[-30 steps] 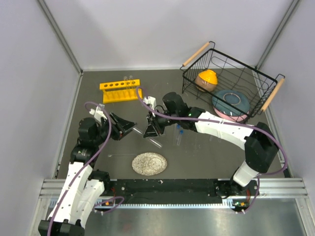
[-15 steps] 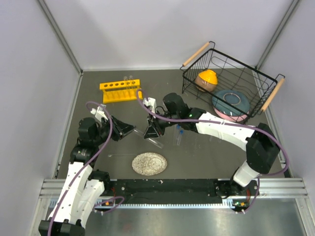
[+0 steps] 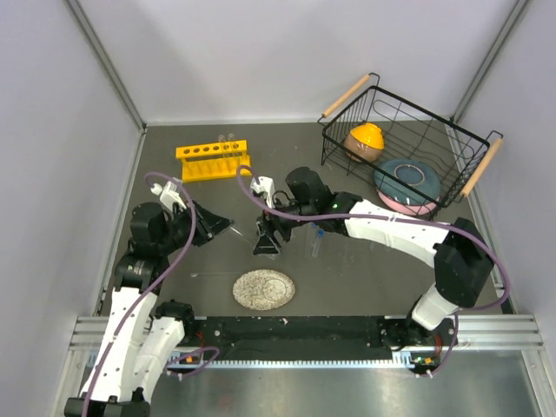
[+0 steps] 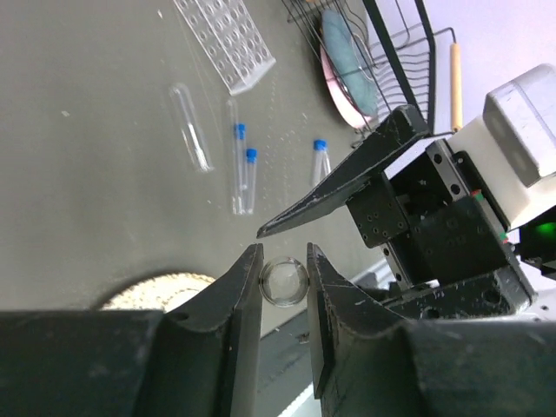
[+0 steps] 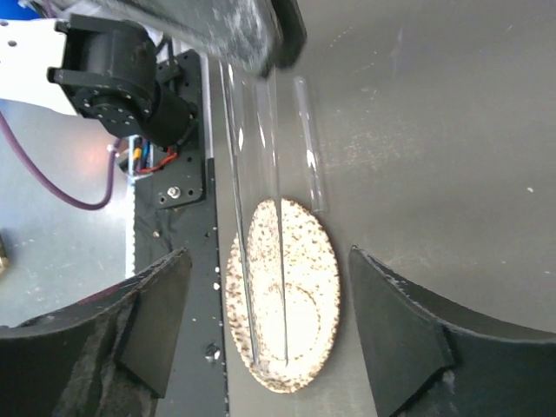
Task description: Organize the chemistry lab equipment
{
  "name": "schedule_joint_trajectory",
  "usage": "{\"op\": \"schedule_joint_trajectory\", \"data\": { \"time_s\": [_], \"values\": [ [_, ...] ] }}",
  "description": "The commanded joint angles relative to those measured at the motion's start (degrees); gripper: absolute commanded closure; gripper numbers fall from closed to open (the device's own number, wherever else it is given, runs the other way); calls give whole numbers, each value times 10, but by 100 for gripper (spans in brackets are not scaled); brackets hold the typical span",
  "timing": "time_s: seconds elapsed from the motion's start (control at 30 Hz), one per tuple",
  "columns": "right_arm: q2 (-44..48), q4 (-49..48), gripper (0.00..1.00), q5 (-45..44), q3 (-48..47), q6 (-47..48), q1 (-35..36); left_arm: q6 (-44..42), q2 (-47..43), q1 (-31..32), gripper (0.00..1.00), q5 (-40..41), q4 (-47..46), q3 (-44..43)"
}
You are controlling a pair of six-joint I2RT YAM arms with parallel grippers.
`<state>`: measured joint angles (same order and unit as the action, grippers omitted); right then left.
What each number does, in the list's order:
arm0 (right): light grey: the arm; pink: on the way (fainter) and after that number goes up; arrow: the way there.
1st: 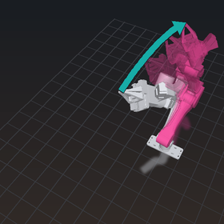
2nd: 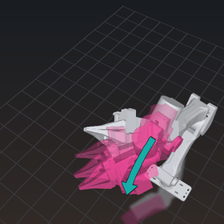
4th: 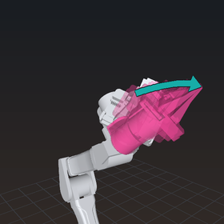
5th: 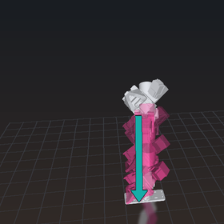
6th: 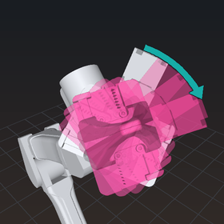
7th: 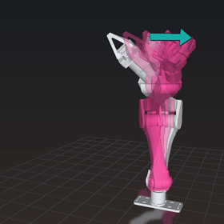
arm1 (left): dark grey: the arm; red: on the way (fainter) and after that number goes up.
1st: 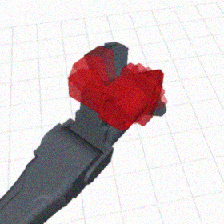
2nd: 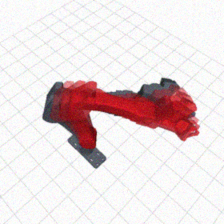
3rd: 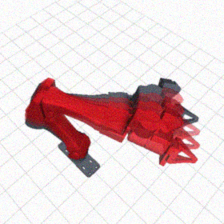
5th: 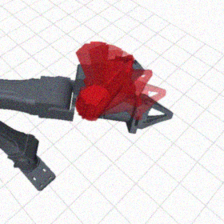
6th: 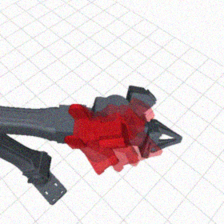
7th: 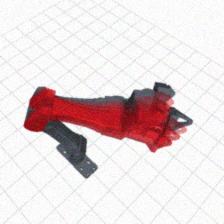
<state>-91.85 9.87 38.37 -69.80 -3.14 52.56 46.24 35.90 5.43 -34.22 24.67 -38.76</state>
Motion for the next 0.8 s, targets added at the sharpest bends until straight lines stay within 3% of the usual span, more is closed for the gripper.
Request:
{"op": "schedule_joint_trajectory", "data": {
  "time_s": [0.0,0.17,0.33,0.57,0.77],
  "values": [
    [42,20,22,-25,-22,57,6,-104,6,-2,99,84,64,-68],
    [70,102,1,-50,-39,187,5,-155,48,-2,100,136,72,-111],
    [116,155,1,-23,-35,266,-31,-198,122,-2,100,208,51,-177],
    [174,169,1,64,2,283,-156,-274,222,-2,100,283,-18,-256],
    [217,153,1,122,85,299,-206,-319,312,-2,100,332,-72,-327]
  ]
}}
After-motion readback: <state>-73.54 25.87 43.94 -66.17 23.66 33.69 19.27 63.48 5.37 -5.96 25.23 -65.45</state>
